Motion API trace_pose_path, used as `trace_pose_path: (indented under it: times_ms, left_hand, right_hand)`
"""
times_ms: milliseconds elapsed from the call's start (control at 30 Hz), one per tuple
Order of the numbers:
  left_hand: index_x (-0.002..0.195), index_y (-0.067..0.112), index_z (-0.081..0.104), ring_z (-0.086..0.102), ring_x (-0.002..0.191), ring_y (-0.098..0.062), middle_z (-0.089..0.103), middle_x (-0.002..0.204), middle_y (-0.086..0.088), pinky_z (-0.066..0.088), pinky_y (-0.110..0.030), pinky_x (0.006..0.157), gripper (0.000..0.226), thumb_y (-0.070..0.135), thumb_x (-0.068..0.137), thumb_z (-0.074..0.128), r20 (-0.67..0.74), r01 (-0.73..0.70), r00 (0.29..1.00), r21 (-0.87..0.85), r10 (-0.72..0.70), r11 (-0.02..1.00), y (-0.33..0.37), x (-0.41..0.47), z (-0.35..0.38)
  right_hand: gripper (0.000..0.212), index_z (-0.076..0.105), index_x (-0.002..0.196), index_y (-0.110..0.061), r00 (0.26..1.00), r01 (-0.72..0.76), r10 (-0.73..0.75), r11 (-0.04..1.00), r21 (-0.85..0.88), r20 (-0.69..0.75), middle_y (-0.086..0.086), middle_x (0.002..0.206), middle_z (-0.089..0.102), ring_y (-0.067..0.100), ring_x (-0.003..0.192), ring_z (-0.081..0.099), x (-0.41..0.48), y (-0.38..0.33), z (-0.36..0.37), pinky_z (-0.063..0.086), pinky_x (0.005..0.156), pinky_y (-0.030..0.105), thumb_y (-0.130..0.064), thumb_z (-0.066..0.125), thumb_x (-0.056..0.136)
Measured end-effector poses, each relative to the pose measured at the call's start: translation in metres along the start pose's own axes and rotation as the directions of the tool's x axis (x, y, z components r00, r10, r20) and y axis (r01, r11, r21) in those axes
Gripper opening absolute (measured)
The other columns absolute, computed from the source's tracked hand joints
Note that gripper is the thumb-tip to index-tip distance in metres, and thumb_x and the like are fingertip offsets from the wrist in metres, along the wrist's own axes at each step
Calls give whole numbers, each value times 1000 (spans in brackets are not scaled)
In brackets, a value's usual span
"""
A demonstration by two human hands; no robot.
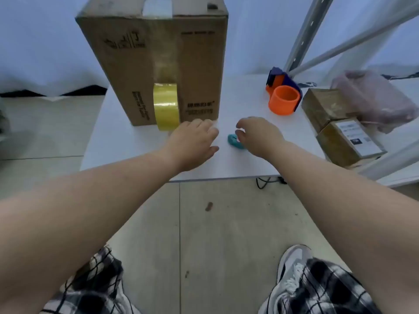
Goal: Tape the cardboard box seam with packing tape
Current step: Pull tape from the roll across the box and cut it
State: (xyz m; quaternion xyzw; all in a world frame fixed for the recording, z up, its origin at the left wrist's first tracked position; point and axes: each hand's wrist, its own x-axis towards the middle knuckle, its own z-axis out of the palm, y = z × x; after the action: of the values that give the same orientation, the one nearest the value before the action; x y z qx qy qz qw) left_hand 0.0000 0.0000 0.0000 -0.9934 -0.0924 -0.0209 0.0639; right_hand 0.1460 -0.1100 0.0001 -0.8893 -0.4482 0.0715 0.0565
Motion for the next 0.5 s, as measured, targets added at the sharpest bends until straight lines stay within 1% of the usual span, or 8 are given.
trace_pose_path:
  times_ms: [33, 133, 200, 267, 367, 433, 500]
  left_hand:
    - [130, 9, 46, 46, 123, -30, 47, 136, -14, 42, -41, 96, 47, 41, 97, 38, 41, 1, 999, 22, -2, 1000, 1, 1, 4]
    - [129, 10, 46, 49, 119, -29, 51, 132, -12, 43, -40, 89, 46, 42, 97, 37, 33, -18, 999, 32, 17, 999, 0, 4, 12]
    - [128, 11, 46, 51, 115, -28, 52, 129, -10, 44, -39, 86, 45, 42, 97, 36, 28, -25, 999, 38, 23, 999, 4, 7, 12]
    - [127, 11, 47, 52, 112, -28, 53, 127, -10, 44, -38, 83, 44, 42, 97, 35, -18, -18, 1000, 28, 19, 999, 5, 10, 10]
    - [126, 11, 48, 53, 110, -27, 54, 125, -9, 44, -37, 82, 44, 41, 98, 35, -31, -30, 999, 16, 30, 999, 7, 10, 9]
    - [123, 10, 51, 54, 107, -27, 56, 122, -10, 47, -38, 84, 42, 41, 98, 35, -46, -68, 997, 33, 70, 997, 5, 9, 8]
    - [120, 10, 52, 56, 106, -27, 57, 121, -11, 49, -39, 85, 41, 40, 98, 35, -49, -124, 991, 78, 128, 989, 2, 9, 7]
  right_hand:
    - [33, 57, 118, -7, 999, -24, 23, 1000, 20, 47, 13, 120, 58, 30, 106, 55, 0, -1, 4, 46, 85, 39, -27, 41, 97]
    - [33, 60, 111, -5, 994, -51, 46, 997, 52, 98, 16, 112, 59, 30, 99, 56, 0, 0, 16, 44, 79, 37, -27, 42, 97]
    - [32, 58, 116, -5, 992, -82, 73, 993, 85, 101, 16, 113, 59, 31, 101, 55, 2, 2, 21, 44, 83, 39, -25, 43, 97]
    - [32, 56, 120, -8, 992, -96, 86, 989, 112, 88, 15, 115, 57, 30, 103, 55, 2, 3, 19, 45, 87, 39, -26, 47, 95]
    - [32, 57, 118, -11, 990, -119, 103, 979, 167, 99, 13, 111, 59, 26, 97, 56, 2, 3, 18, 48, 86, 38, -31, 51, 93]
    - [32, 56, 116, -13, 987, -139, 120, 972, 188, 106, 11, 110, 61, 25, 95, 57, 2, 3, 17, 49, 84, 37, -33, 54, 92]
    - [37, 51, 121, -14, 985, -159, 142, 967, 197, 98, 11, 114, 61, 24, 97, 57, 3, 4, 16, 48, 82, 35, -35, 56, 91]
